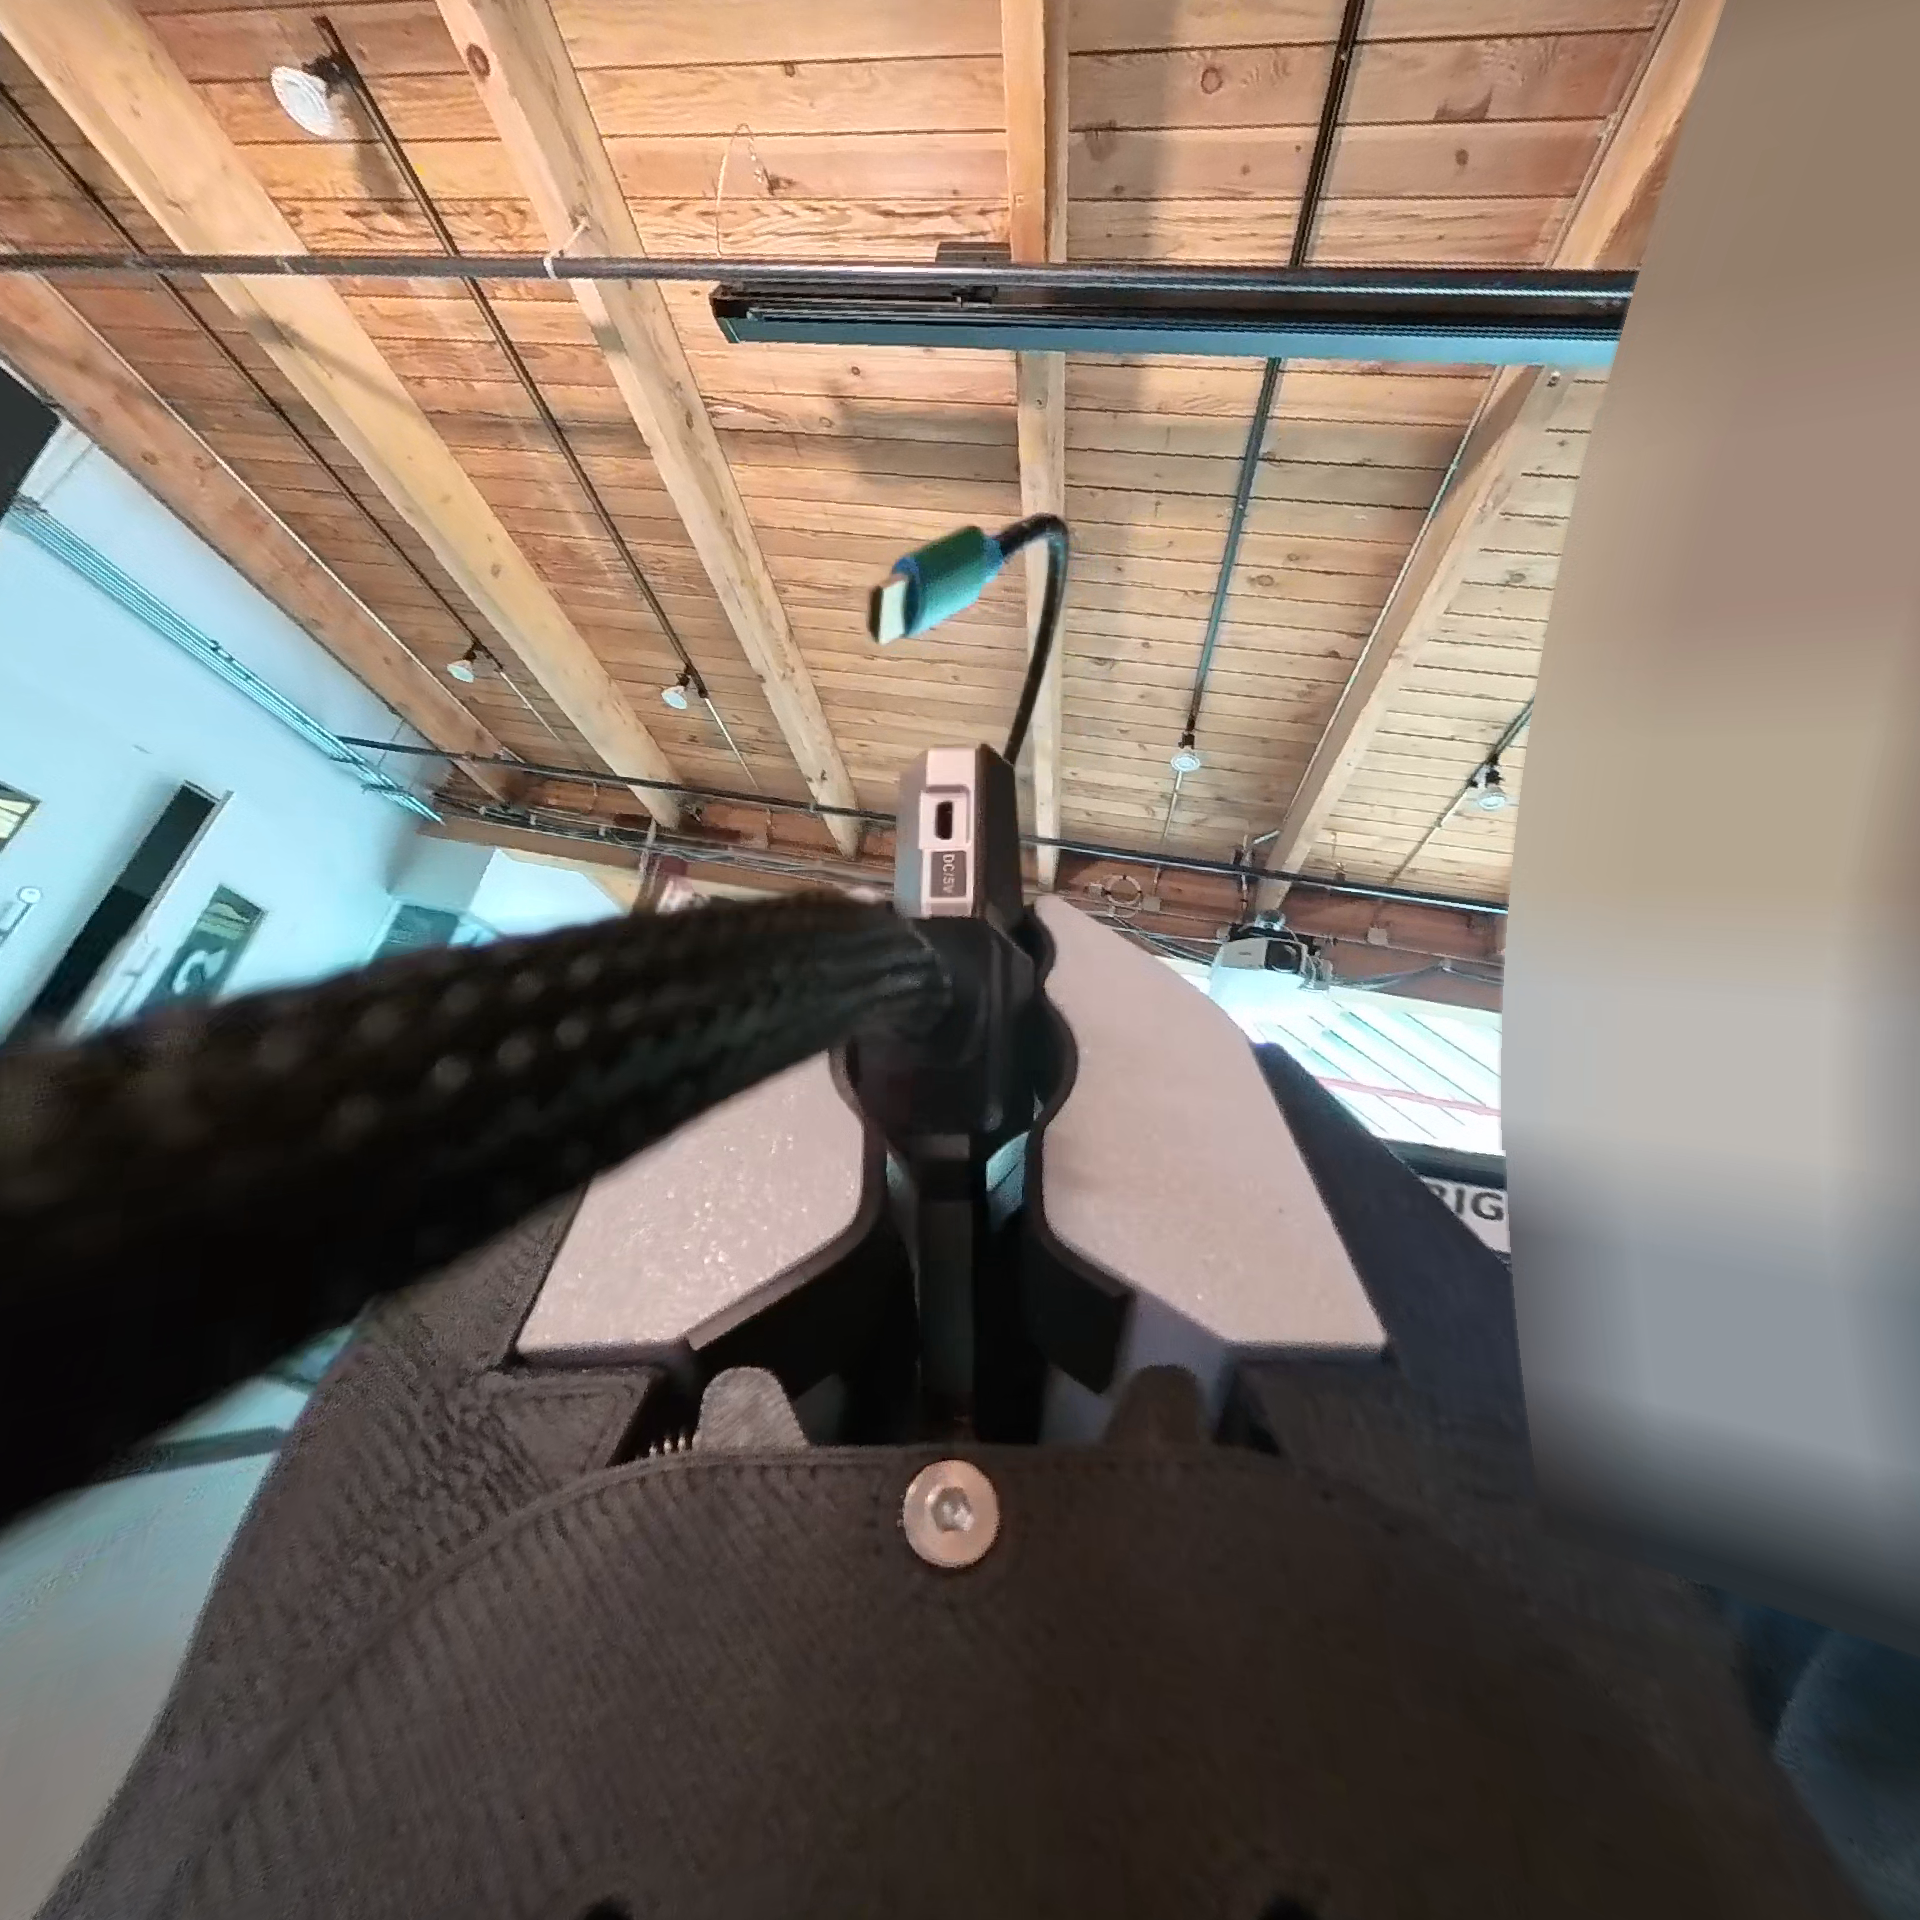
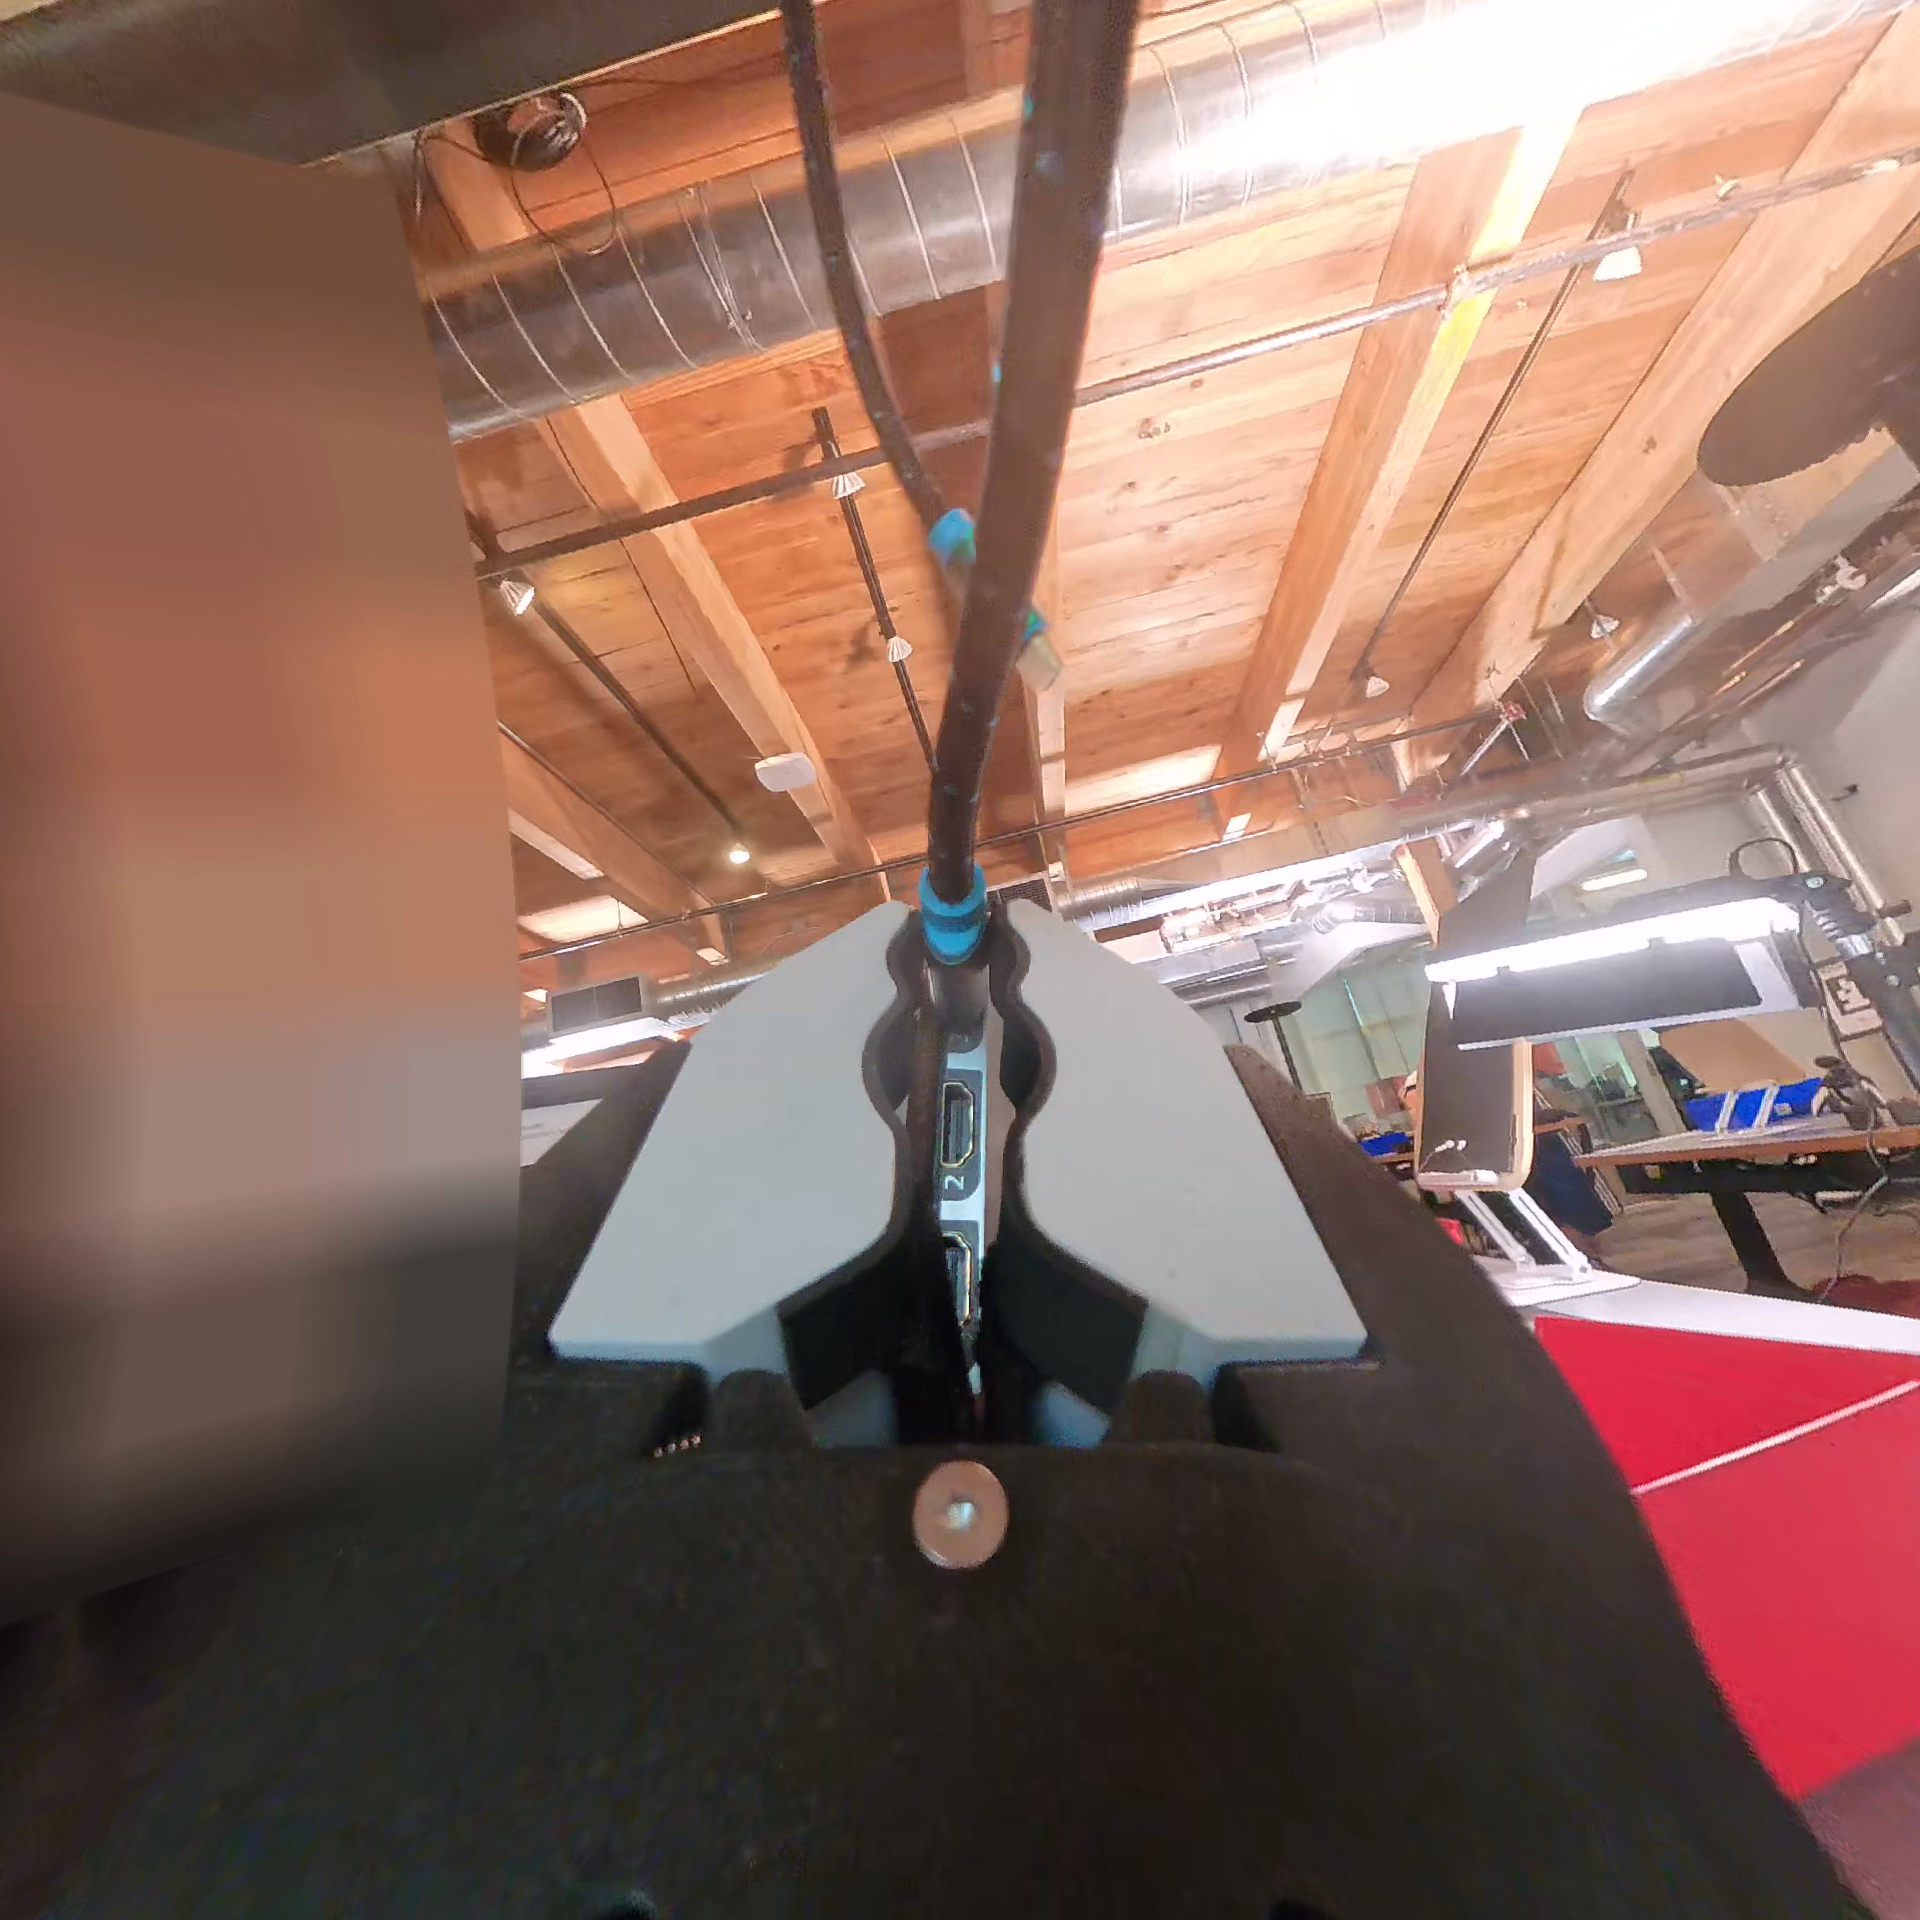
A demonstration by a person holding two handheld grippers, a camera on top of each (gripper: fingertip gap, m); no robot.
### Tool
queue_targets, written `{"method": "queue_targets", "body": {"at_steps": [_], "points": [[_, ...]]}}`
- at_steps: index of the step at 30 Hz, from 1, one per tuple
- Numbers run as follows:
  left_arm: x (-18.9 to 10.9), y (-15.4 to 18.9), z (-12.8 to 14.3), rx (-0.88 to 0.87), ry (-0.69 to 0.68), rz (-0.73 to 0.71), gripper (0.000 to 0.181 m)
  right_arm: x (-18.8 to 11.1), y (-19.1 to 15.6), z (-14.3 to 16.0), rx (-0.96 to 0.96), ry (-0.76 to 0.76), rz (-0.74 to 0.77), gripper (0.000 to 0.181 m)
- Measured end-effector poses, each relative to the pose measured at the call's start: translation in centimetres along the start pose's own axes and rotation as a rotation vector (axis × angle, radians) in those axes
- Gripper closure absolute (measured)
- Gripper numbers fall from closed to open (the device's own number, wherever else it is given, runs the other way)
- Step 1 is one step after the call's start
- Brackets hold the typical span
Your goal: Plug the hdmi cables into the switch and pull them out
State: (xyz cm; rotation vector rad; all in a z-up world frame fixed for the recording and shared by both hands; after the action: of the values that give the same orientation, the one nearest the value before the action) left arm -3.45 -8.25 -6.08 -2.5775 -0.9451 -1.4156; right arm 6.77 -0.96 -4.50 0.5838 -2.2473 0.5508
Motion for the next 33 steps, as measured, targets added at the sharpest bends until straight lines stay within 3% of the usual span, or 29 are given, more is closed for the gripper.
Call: {"method": "queue_targets", "body": {"at_steps": [1, 10, 17, 25, 29, 33], "points": [[-0.1, 0.1, 0.0, -0.004, 0.006, -0.017, 0.161, 0.0, 0.0, 0.0, 0.017, 0.002, 0.009, 0.170], [-0.3, 1.2, -0.2, -0.015, 0.037, -0.067, 0.161, -0.1, 0.0, 0.1, 0.131, 0.035, -0.027, 0.171], [-0.1, 1.3, -0.3, 0.177, 0.039, -0.067, 0.160, 0.3, 0.0, -0.2, 0.009, 0.005, -0.047, 0.170], [-0.2, 0.6, -0.2, 0.093, 0.050, -0.026, 0.159, 0.3, 0.0, -0.3, 0.004, -0.029, -0.031, 0.169], [0.1, 0.0, 0.0, 0.062, -0.014, -0.039, 0.152, 0.2, 0.2, -0.1, -0.004, -0.037, -0.035, 0.169], [0.0, 0.1, -0.1, 0.071, -0.013, -0.043, 0.159, 0.2, 0.5, 0.1, 0.044, -0.021, -0.027, 0.169]]}}
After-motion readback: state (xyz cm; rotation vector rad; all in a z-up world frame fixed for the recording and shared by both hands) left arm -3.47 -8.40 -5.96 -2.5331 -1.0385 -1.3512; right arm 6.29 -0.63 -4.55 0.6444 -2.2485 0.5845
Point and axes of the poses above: each gripper's, where its closed fingertips meet, x out along the fingers, z out of its underside, y = z × x across the jaws, the point moved 9 cm from there along -x, back along the fingers, and after that the axes turned 2 degrees about -y, right-handed, at the moved point
